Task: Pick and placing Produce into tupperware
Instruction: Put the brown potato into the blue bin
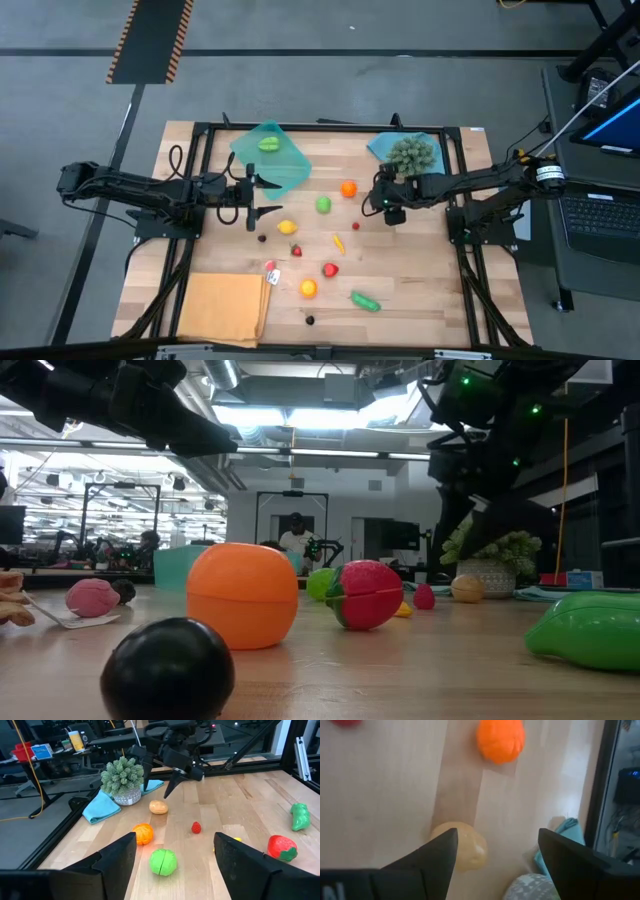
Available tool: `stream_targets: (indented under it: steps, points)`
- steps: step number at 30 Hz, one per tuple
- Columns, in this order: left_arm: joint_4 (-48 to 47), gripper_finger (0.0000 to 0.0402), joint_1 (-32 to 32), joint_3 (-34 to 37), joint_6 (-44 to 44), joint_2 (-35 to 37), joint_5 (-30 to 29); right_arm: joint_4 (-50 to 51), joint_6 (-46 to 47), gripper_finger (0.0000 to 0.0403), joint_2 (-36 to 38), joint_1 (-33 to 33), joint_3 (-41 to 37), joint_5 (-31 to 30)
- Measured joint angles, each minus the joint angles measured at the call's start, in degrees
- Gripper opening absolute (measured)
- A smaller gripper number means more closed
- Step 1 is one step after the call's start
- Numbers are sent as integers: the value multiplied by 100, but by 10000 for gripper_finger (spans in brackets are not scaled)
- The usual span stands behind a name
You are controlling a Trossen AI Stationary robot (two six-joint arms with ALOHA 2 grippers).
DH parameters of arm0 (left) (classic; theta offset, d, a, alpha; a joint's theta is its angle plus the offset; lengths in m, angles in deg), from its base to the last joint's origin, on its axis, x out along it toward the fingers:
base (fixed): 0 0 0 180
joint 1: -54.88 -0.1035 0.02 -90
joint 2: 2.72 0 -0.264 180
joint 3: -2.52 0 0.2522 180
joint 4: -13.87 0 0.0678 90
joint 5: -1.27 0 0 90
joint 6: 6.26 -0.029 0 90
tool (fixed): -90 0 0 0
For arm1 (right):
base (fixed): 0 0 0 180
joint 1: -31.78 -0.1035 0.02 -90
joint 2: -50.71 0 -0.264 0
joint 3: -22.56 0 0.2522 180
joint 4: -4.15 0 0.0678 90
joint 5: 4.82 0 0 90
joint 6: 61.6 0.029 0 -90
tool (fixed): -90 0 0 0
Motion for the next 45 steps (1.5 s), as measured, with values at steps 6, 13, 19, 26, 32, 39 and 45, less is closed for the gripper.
stream_targets:
  steps: [6, 13, 19, 26, 32, 39, 45]
  points:
    - [-2, 258, 0, 0, 2, 0, 0, 132, -681, 277, -4, 2, 0, 23]
    - [-2, 255, 0, 0, 2, 0, 0, 482, -1391, 277, -7, 184, -2, 537]
    - [-2, 259, 0, 0, 2, 0, 0, 643, -1895, 277, -9, 495, -2, 633]
    - [0, 255, 0, 0, 4, 0, 0, 607, -2397, 277, -336, 678, -4, 919]
    - [0, 259, 0, 0, 4, 0, 0, 457, -2721, 277, -686, 676, -4, 921]
    - [0, 256, 2, 0, 4, 0, 0, -17, -2820, 277, -1044, 680, -4, 917]
    - [0, 258, 0, -2, 4, -2, -1, -42, -2976, 277, -1137, 678, -2, 912]
